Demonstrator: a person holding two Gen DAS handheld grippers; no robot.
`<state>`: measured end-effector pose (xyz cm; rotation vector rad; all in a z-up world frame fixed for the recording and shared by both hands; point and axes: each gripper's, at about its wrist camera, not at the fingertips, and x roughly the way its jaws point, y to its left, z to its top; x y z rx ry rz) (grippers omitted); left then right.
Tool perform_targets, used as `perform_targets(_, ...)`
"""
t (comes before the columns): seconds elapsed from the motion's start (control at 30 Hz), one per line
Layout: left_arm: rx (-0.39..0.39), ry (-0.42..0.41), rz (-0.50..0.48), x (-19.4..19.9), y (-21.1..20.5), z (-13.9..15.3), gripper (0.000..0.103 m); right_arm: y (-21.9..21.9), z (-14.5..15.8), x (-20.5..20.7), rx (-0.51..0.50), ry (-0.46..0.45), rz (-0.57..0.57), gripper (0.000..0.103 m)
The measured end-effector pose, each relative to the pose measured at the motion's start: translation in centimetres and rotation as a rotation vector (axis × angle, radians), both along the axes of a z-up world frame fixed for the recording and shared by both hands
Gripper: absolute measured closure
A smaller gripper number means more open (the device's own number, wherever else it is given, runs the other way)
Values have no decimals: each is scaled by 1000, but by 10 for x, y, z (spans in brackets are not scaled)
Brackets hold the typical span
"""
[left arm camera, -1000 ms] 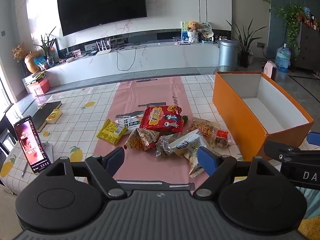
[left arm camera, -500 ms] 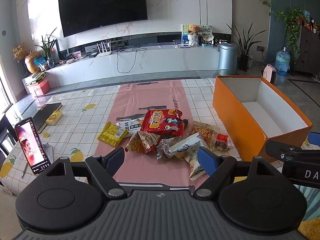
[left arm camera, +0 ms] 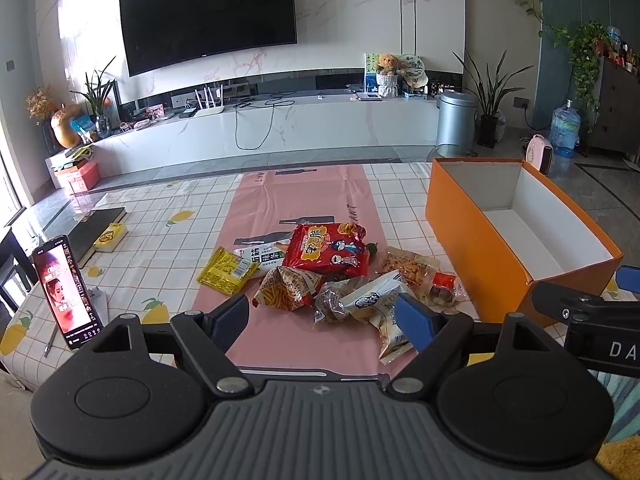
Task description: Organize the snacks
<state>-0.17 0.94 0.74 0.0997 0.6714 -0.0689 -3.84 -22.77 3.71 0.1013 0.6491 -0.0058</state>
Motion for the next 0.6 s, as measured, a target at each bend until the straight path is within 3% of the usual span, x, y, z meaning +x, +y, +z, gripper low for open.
perform_targets(0.6, -5, -2, 7, -2, 3, 4, 6, 3, 2, -2, -3, 2, 8, 4)
